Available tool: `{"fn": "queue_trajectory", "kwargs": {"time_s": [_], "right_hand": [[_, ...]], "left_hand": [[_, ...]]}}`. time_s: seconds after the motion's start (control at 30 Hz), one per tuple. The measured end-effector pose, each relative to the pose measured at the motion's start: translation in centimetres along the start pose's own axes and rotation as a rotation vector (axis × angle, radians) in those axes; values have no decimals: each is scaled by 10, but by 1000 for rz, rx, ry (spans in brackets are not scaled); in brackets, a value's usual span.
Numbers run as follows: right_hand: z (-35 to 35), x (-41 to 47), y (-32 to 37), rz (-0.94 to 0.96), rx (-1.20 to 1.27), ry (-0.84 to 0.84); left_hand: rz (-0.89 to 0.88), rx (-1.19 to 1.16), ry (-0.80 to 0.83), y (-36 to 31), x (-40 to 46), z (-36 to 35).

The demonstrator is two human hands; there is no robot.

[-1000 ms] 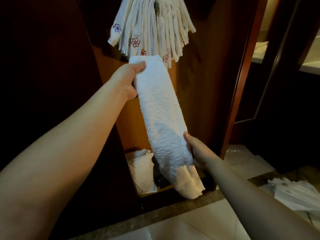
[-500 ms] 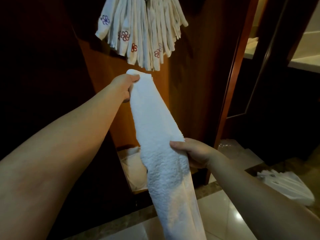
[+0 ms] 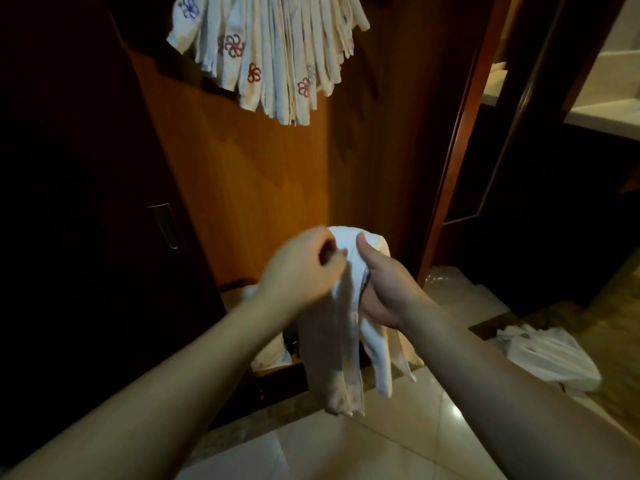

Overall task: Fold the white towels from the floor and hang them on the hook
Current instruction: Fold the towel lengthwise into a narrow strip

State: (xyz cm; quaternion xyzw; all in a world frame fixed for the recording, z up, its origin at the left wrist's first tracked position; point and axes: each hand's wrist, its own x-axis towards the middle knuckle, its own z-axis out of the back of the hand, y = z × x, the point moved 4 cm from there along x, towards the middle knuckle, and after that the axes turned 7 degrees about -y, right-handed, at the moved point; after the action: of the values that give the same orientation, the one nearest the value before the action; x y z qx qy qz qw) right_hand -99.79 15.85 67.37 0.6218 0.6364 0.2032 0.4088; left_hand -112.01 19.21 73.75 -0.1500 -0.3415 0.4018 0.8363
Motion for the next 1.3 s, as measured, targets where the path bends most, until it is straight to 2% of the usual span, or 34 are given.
{"fn": "queue_trajectory", "kwargs": {"time_s": [0.07,0.3,0.43,0.6,0.87,0.97,1.07,1.13,1.3], "right_hand": [[0,0,-2,39,-21,-50],[-7,3,2,108,-82,-50],[-12,5,2,128,-69,-36],[-8,14,-2,120,-87,-94],[-13,22,-14,58,-139,-95],[-9,25,-20,12,-142,-61],[-11,25,-19,9,-112,-33],[-14,25,-17,43,-125,-59],[-19,32,-8,117,-281,-170]], "left_hand": [[3,91,15,-1,-8,-16],[-69,199,-62,4,-2,-30],[-57,210,-109,7,2,-30],[-43,164,-81,12,12,-26],[-202,81,-160,5,-5,-18],[-231,105,-79,10,-10,-23],[-224,186,9,19,-11,-32],[-199,176,-11,23,-13,-36],[-5,98,-81,43,-26,-50]]}}
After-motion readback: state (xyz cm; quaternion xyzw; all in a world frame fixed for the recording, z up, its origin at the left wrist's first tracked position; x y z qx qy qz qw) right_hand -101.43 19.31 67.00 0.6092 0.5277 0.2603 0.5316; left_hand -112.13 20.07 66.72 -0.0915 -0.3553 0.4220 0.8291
